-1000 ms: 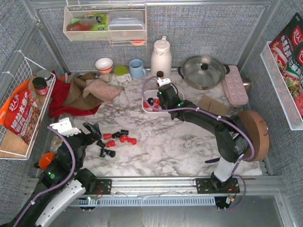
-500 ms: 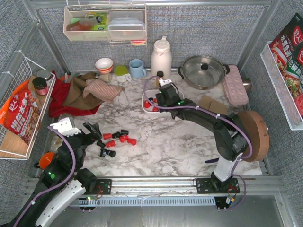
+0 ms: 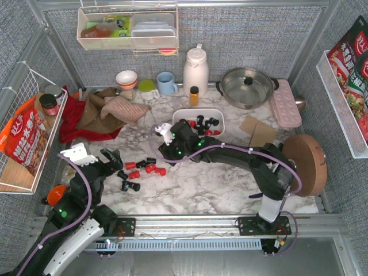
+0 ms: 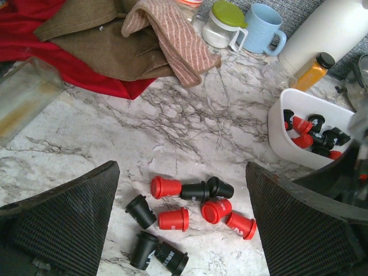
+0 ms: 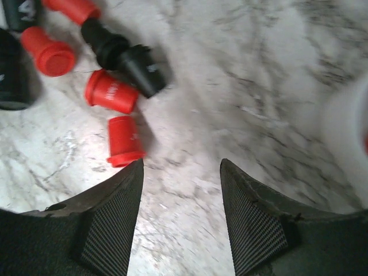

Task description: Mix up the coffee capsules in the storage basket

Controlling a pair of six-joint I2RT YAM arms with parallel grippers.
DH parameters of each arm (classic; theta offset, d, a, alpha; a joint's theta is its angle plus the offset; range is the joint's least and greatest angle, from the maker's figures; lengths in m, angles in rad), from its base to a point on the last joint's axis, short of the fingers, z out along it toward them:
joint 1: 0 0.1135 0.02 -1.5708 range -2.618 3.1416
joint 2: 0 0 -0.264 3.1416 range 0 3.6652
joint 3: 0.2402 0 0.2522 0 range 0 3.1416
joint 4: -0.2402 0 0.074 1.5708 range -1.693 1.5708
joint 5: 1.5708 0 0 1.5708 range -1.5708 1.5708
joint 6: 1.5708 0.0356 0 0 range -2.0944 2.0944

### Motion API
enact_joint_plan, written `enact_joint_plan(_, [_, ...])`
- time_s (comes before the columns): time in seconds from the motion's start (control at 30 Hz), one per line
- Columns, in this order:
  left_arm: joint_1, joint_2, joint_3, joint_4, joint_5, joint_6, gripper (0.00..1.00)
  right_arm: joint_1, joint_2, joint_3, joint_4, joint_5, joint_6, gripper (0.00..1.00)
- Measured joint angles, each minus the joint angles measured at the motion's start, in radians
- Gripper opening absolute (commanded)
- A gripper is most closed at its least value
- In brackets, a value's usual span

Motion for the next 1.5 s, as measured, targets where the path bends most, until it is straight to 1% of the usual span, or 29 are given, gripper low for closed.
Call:
enact_joint_plan(0.1, [0.002, 0.0, 0.0, 0.0, 0.0, 0.0, 0.99, 0.029, 0.055, 0.014, 0.015, -0.071, -0.007, 0.64])
enact_joint_plan(0.23, [0.003, 0.0, 0.0, 0.0, -0.001, 0.0, 0.99, 0.069, 0.131, 0.066, 0.012, -0.121, -0.02, 0.64])
enact_joint_plan(0.4, [0.003, 0.0, 0.0, 0.0, -0.002, 0.0, 0.99, 0.107, 0.196, 0.121, -0.017, -0.143, -0.045, 0.62])
enact_joint_plan(0.57, [0.003, -0.003, 0.0, 0.0, -0.004, 0.0, 0.99, 0.123, 0.238, 0.155, -0.071, -0.127, -0.079, 0.6])
enact_joint_plan(0.7, [0.003, -0.003, 0.0, 0.0, -0.004, 0.0, 0.99, 0.133, 0.261, 0.163, -0.111, -0.081, -0.099, 0.54])
enact_joint_plan(0.83, [0.003, -0.003, 0.0, 0.0, -0.004, 0.0, 0.99, 0.14, 0.276, 0.185, -0.135, -0.027, -0.105, 0.43])
enact_joint_plan(0.87, [0.003, -0.003, 0.0, 0.0, -0.004, 0.0, 0.99, 0.14, 0.276, 0.186, -0.137, -0.019, -0.106, 0.38])
enact_joint_plan(0.93, [0.003, -0.003, 0.0, 0.0, -0.004, 0.0, 0.99, 0.14, 0.274, 0.186, -0.141, -0.005, -0.106, 0.35])
enact_joint_plan(1.07, [0.003, -0.003, 0.0, 0.0, -0.004, 0.0, 0.99, 0.14, 0.226, 0.161, -0.14, 0.024, -0.105, 0.35])
enact_joint_plan(1.27, [0.003, -0.003, 0.0, 0.0, -0.004, 0.0, 0.99, 0.121, 0.09, 0.081, -0.088, 0.078, -0.096, 0.32])
enact_joint_plan(1.37, [0.003, -0.003, 0.0, 0.0, -0.004, 0.0, 0.99, 0.077, 0.029, 0.039, -0.034, 0.16, -0.077, 0.32])
enact_joint_plan(1.5, [0.003, -0.014, -0.002, 0.001, -0.003, 0.0, 0.99, -0.015, 0.0, 0.024, 0.024, 0.288, -0.036, 0.32])
